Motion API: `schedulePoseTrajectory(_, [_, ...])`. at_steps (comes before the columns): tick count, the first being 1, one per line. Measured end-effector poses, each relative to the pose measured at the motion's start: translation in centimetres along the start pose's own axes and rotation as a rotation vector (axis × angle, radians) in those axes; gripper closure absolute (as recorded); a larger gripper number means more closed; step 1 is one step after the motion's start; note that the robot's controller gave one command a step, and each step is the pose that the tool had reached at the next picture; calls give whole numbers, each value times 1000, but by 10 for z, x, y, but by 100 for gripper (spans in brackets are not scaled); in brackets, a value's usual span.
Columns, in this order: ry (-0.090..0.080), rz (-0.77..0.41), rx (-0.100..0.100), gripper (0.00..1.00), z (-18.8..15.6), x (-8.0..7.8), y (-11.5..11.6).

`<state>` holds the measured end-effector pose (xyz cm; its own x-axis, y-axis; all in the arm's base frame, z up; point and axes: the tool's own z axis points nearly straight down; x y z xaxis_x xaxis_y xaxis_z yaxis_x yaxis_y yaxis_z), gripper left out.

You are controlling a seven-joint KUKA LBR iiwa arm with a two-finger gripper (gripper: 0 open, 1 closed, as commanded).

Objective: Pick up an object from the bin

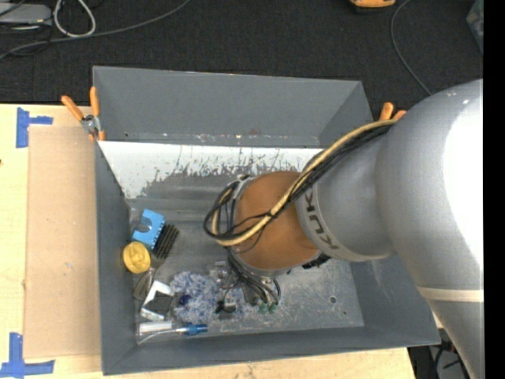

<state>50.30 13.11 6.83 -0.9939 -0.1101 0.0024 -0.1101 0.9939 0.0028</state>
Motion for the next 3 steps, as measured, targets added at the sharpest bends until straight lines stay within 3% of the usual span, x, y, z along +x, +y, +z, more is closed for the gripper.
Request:
schedulePoseTrajectory(2, [2, 4, 0, 100, -15, 1, 0])
schedulePoseTrajectory(3, [15, 5, 1, 100, -35, 4, 0])
